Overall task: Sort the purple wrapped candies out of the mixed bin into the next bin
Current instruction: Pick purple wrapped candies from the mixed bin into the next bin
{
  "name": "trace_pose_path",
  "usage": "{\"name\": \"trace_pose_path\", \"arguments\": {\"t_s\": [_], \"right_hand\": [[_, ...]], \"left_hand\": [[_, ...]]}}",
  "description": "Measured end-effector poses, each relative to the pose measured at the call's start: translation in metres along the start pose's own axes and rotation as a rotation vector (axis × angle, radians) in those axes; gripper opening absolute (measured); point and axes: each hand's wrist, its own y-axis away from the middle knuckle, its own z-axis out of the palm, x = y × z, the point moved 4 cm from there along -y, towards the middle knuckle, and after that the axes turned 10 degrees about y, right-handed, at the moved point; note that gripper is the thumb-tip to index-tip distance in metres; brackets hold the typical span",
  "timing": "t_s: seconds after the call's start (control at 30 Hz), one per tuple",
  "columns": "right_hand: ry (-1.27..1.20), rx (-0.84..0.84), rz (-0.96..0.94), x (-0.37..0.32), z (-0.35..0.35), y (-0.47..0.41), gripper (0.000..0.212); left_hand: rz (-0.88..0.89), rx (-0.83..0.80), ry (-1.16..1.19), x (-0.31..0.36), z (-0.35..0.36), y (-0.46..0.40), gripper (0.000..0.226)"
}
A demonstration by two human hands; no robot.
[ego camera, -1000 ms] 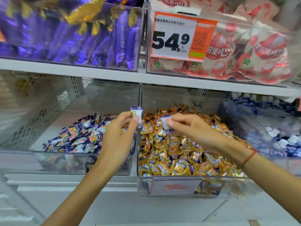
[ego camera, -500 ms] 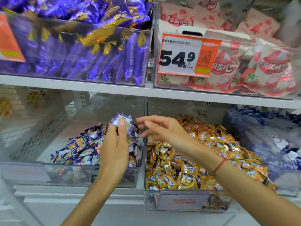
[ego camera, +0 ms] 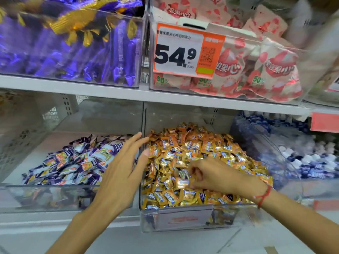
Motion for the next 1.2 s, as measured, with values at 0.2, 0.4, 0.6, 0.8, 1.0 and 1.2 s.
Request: {"name": "trace_pose_path", "arguments": {"t_s": [0.2, 0.4, 0.6, 0.8, 1.0, 1.2], "right_hand": [[-0.737, -0.149, -0.185, -0.038, -0.004, -0.036, 0.042], [-0.207, 0.095, -0.221, 0.012, -0.022, -0.009, 0.023], [0.349, -0.027, -0.211, 0.01, 0.011, -0.011, 0.067], [0.154, 0.144, -0.207, 0.018, 0.007, -0.004, 0.037], [-0.048, 0.295, -0.084, 0.048, -0.008, 0.03, 0.035], [-0.166, 0.235, 0.122, 0.069, -0.009, 0.05, 0.029]], "left_hand": [[0.009, 0.015, -0.08, 0.005, -0.004, 0.002, 0.049], [-0.019, 0.004, -0.115, 0.011, -0.006, 0.004, 0.047], [0.164, 0.088, -0.192, 0.024, -0.008, 0.003, 0.03], [0.206, -0.074, -0.214, 0.058, 0.023, -0.009, 0.023], [0.013, -0.445, -0.527, 0.052, 0.078, -0.034, 0.019], [-0.194, -0.567, -0.901, 0.038, 0.113, -0.031, 0.033]]}}
